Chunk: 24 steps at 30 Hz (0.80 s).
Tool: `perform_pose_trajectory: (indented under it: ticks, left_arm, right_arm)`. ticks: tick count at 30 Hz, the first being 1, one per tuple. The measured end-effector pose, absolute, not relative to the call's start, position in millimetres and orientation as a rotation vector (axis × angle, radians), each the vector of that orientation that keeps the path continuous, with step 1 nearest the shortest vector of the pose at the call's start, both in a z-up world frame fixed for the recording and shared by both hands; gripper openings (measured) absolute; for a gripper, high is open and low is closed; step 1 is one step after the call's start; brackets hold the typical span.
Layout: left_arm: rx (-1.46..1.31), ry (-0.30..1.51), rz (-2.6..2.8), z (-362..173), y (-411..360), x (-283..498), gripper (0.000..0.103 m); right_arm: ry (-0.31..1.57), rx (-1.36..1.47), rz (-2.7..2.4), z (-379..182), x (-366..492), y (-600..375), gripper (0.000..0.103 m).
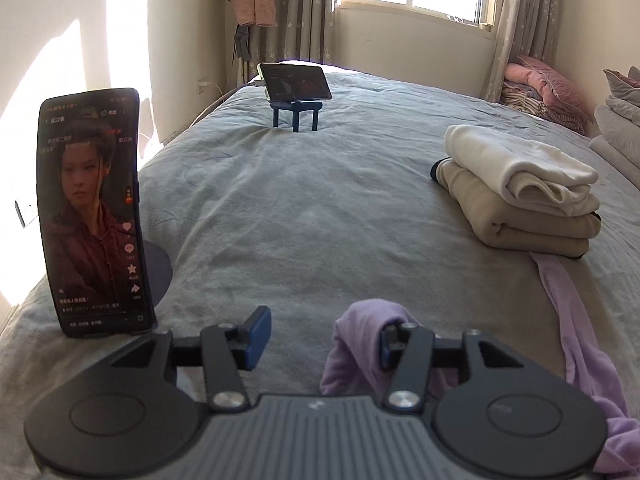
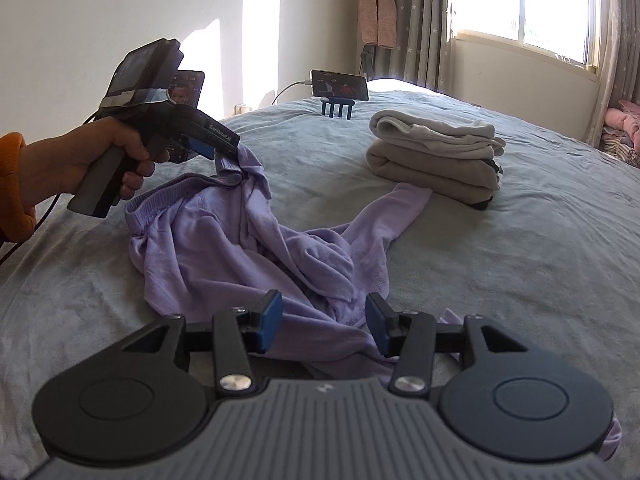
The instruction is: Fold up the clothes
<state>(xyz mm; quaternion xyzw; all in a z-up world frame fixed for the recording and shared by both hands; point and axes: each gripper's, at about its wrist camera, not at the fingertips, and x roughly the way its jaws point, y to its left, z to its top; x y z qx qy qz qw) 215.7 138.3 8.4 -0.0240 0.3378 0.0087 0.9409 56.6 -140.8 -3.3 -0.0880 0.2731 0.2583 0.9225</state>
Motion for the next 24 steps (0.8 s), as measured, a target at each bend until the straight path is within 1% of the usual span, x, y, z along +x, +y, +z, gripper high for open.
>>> perform_pose_trajectory:
  ticks: [1,3,5,11,14,18,21,24]
  left_arm:
    - [-0.041,0.691,0.012,12,139,209,0.059]
    - [-0.024,0.697,0.006,19,139,194,0.068]
    - [-0.026,0.71,-0.006,23,140,178,0.074]
    - [-0.042,0.776,-0.033,18,137,144,0.074]
    - [-0.051,0.807,-0.028,11,133,132,0.071]
    - [-0.125,0.846,-0.021,-1,136,117,0.06]
    - [-0.158,0.831,-0.003,-6,139,105,0.055]
    - [-0.202,0.809,0.014,-7,142,95,0.048]
  right_arm:
    - [0.563,-0.185,0.532,-5,55,-142,0.05]
    - [0.567,-0.181,0.528,-7,54,-144,0.05]
    - [0.571,-0.171,0.522,-8,52,-147,0.05]
    - [0.565,-0.162,0.513,-7,44,-148,0.05]
    - [0.558,-0.173,0.535,-8,38,-142,0.05]
    - [0.534,-0.241,0.576,-8,26,-129,0.05]
    - [0.521,-0.289,0.605,-11,18,-120,0.05]
    - [0.511,-0.326,0.642,-14,12,-110,0.05]
